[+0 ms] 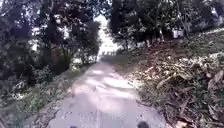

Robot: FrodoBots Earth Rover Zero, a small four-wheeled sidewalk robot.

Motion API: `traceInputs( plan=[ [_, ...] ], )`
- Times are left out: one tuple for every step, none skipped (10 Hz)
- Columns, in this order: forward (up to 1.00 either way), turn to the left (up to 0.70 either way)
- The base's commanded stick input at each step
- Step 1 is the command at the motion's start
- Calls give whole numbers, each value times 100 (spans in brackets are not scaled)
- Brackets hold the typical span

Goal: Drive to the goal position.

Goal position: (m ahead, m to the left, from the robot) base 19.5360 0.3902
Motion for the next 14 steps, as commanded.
traceInputs(
  plan=[
    [50,0],
    [50,0],
    [50,0],
    [50,0],
    [50,-50],
    [50,-50],
    [50,-50],
    [50,-50],
    [50,-26],
    [50,0],
    [50,0],
    [50,0],
    [50,0],
    [50,0]
  ],
)
